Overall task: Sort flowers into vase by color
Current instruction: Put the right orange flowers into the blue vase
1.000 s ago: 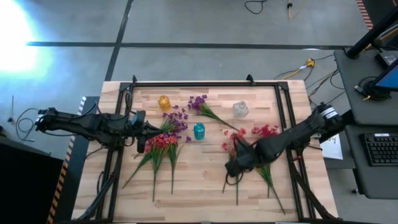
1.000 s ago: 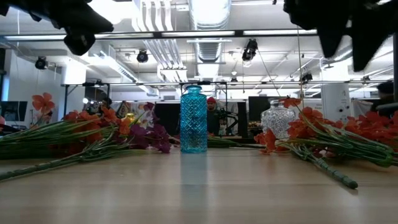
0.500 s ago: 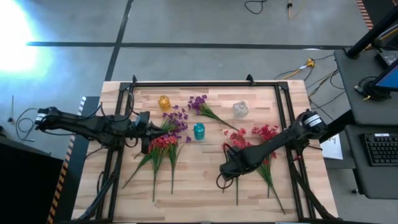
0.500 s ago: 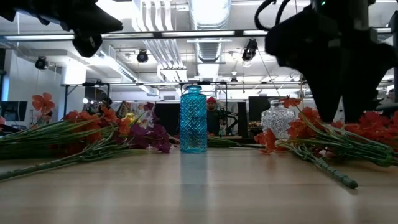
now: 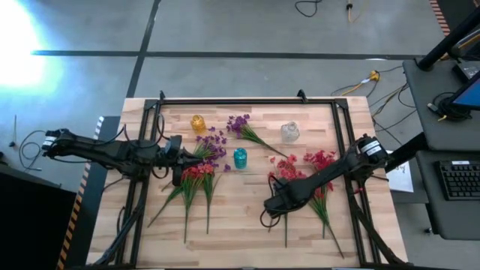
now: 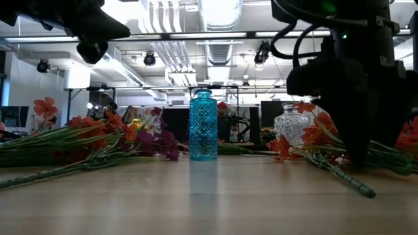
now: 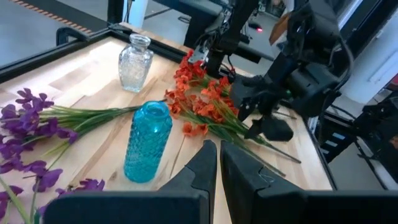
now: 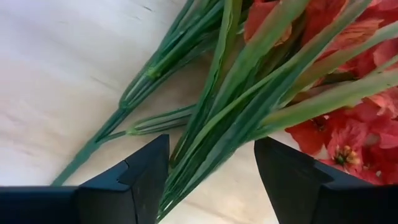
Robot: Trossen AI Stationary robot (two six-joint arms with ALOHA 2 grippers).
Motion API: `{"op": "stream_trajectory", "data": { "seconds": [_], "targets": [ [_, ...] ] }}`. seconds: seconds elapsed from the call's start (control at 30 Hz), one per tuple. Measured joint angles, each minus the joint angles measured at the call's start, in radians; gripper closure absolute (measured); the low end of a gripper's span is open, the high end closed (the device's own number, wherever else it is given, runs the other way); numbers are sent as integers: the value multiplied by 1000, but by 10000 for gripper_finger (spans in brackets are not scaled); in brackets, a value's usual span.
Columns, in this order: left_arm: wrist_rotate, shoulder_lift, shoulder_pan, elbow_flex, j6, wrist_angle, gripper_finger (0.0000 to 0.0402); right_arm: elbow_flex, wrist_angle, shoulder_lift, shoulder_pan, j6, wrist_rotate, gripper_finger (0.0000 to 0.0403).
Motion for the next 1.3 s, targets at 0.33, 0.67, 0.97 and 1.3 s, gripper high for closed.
{"op": "stream_trajectory", "data": {
  "seconds": [0.33,0.67,0.97,1.3],
  "targets": [
    [-2,10,0,0,0,12,393,-72,108,-4,0,27,6,273],
    [-2,45,0,0,0,12,393,-73,70,-38,0,24,-3,373],
    [-2,66,0,1,0,26,393,-67,-96,-131,3,24,-2,379],
    [-2,70,0,6,0,59,393,-67,-173,-310,40,16,39,380]
  ]
}}
